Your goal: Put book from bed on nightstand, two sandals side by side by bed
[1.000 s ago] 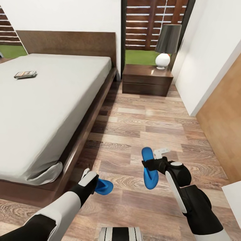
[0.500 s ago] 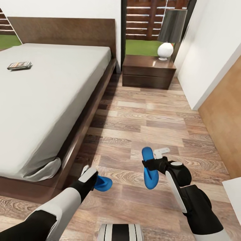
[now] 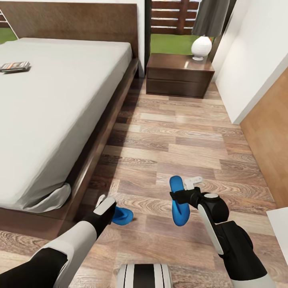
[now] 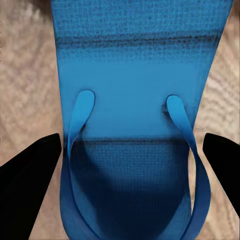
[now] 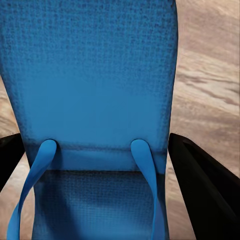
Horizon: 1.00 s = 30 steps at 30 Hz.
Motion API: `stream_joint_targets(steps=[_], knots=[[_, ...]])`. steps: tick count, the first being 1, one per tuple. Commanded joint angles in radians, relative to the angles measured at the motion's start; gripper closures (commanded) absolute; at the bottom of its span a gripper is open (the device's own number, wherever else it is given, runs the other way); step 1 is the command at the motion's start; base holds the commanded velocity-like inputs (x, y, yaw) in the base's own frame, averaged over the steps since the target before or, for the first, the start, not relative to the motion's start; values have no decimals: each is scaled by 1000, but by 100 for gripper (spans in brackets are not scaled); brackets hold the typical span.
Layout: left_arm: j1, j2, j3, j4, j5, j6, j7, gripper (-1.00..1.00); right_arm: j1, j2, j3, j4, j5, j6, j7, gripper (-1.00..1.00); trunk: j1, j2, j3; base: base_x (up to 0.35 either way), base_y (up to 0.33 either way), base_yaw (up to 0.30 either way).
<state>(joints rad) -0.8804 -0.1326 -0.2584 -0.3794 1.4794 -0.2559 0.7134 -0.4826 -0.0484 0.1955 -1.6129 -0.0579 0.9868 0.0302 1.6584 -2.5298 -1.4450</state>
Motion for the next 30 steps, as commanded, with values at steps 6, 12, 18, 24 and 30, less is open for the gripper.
stream_joint_targets(steps=[6,12,18,24,30], knots=[[-3,5,-9,-1,5,-5,5,100,-1,-1,1,-1,-5,4,-3,100,2,-2,-24,0,0,0],[-3,8,-9,-1,4,-5,5,100,-1,-1,0,-1,-5,4,-3,100,5,-3,-47,0,0,0],[-3,8,-10,-1,3,-5,5,100,-1,-1,0,-1,-5,4,-3,100,8,-5,-70,0,0,0],[-2,8,-9,-1,4,-5,5,100,-1,-1,-1,-1,-5,4,-3,100,8,-5,-70,0,0,0],[-2,8,-9,-1,5,-5,5,100,-1,-2,-1,-1,-6,4,-3,100,8,-5,-70,0,0,0]])
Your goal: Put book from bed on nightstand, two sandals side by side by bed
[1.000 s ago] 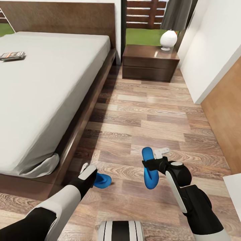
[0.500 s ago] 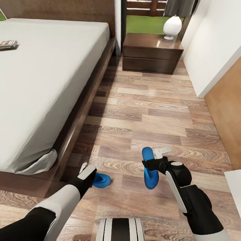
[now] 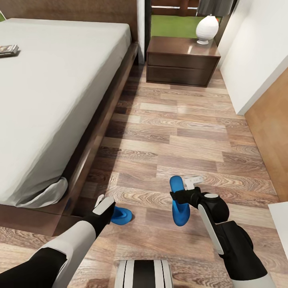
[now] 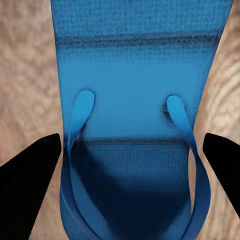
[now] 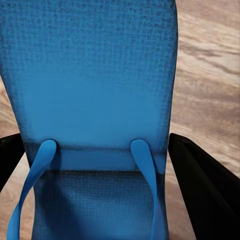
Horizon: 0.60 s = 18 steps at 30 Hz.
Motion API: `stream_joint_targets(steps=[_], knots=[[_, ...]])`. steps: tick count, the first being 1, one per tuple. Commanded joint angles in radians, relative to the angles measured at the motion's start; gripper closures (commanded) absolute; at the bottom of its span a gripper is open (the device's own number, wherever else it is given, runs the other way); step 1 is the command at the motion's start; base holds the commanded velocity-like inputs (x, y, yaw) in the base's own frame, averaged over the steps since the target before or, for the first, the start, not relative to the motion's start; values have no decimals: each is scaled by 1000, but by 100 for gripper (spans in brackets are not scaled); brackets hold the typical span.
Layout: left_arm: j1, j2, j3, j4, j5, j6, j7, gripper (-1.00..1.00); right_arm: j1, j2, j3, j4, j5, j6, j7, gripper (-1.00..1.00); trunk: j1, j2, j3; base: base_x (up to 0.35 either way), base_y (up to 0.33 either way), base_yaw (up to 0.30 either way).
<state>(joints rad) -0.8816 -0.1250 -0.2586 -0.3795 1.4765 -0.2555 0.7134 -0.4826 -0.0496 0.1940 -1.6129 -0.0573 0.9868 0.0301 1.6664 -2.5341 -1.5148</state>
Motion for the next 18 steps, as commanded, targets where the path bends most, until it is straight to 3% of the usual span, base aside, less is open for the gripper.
stream_joint_targets(steps=[1,9,10,18], knots=[[0,1,-8,-1,8,-5,5,100,-1,-1,1,-1,-6,4,-2,100,0,0,-1,0,0,0],[0,2,-7,-1,14,-6,5,100,-1,-1,1,-1,-6,4,-2,100,0,0,-1,0,0,0],[0,2,-7,-1,15,-6,5,-100,-1,-1,1,-1,-6,4,-2,100,0,0,-1,0,0,0],[1,2,-7,-1,15,-8,5,-100,-1,-1,1,-1,-6,4,-2,100,0,0,-1,0,0,0]])
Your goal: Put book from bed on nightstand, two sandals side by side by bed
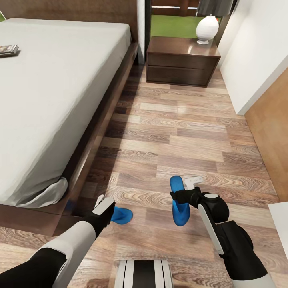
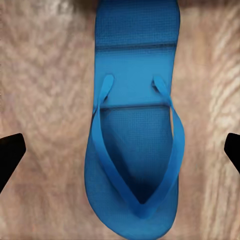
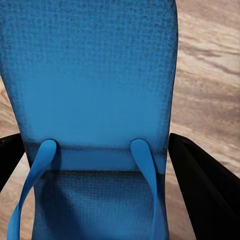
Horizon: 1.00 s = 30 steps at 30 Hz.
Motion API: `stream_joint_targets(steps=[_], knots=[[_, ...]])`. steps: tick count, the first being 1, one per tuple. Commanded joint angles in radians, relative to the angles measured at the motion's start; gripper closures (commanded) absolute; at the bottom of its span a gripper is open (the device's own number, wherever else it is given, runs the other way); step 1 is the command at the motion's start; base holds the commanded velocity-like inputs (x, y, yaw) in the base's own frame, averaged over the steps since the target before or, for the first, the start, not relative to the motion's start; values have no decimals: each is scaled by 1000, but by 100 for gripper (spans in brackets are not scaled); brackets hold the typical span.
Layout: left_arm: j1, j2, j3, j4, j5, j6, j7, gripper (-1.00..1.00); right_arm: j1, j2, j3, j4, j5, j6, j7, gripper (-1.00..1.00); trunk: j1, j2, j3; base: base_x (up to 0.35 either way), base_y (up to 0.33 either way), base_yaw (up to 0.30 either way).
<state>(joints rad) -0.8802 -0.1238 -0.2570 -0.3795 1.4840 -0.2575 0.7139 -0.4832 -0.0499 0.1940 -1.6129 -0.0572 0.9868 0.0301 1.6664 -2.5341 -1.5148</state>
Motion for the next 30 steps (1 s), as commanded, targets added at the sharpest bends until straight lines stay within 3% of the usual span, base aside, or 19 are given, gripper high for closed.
stream_joint_targets(steps=[1,21,24,26,27,30], knots=[[0,1,-8,-1,8,-5,4,-100,0,-1,1,-1,-6,4,-3,100,0,0,-1,0,0,0],[25,-5,-22,-19,-7,-5,-10,-100,1,0,1,-1,-6,4,-3,100,0,0,-1,0,0,0],[55,-6,-58,-35,-9,-5,-28,-100,3,0,1,-1,-6,4,-3,100,0,0,-1,0,0,0],[92,-3,-127,-70,-10,-4,-41,-100,7,-1,1,-1,-6,3,-3,100,0,0,-1,0,0,0],[92,-3,-127,-70,-10,-4,-41,-100,7,-1,1,-1,-6,3,-3,100,0,0,-1,0,0,0],[119,-1,-178,-99,-10,-4,-47,-100,10,-4,0,-1,-6,1,-2,100,0,0,-1,0,0,0]])
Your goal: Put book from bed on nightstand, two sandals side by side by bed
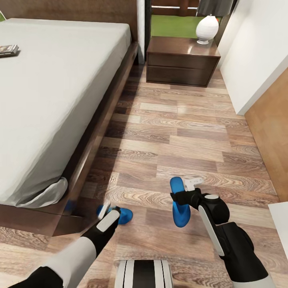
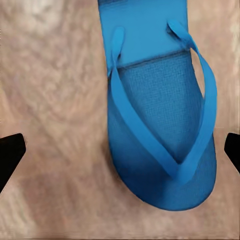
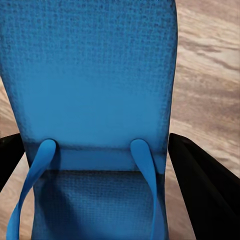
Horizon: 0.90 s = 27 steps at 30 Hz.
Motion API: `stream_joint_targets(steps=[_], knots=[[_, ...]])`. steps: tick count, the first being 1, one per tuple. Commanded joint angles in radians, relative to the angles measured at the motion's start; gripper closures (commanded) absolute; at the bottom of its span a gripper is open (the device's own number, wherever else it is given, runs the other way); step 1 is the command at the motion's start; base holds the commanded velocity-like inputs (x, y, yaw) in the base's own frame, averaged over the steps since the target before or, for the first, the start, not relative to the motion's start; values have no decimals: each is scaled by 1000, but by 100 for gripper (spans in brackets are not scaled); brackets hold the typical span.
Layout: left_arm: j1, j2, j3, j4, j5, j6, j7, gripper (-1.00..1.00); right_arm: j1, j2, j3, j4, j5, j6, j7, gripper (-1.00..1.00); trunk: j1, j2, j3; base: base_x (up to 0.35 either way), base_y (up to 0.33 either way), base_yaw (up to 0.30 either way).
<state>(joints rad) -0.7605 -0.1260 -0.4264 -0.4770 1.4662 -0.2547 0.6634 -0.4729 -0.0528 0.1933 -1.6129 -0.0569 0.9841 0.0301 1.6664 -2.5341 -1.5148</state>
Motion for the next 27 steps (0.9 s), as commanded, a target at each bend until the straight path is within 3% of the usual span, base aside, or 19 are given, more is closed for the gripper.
stream_joint_targets(steps=[1,5,11,18,27], knots=[[8,1,-23,-8,8,-7,2,-100,0,-1,1,-1,-6,4,-2,100,0,0,-1,0,0,0],[42,3,-86,-28,8,-5,0,-100,1,-4,-1,-1,-6,2,-1,100,0,0,-1,-1,0,0],[54,12,-120,-34,-13,2,-7,-100,1,-6,-1,-1,-6,0,-1,100,0,0,-1,-27,0,0],[69,42,-133,-38,-83,56,-70,-100,1,-7,-1,-1,-6,-2,-1,100,0,0,-1,-10,0,0],[77,70,-136,-40,-113,138,-140,-100,2,-7,-2,-1,-6,-4,-1,100,0,0,-1,-54,0,0]])
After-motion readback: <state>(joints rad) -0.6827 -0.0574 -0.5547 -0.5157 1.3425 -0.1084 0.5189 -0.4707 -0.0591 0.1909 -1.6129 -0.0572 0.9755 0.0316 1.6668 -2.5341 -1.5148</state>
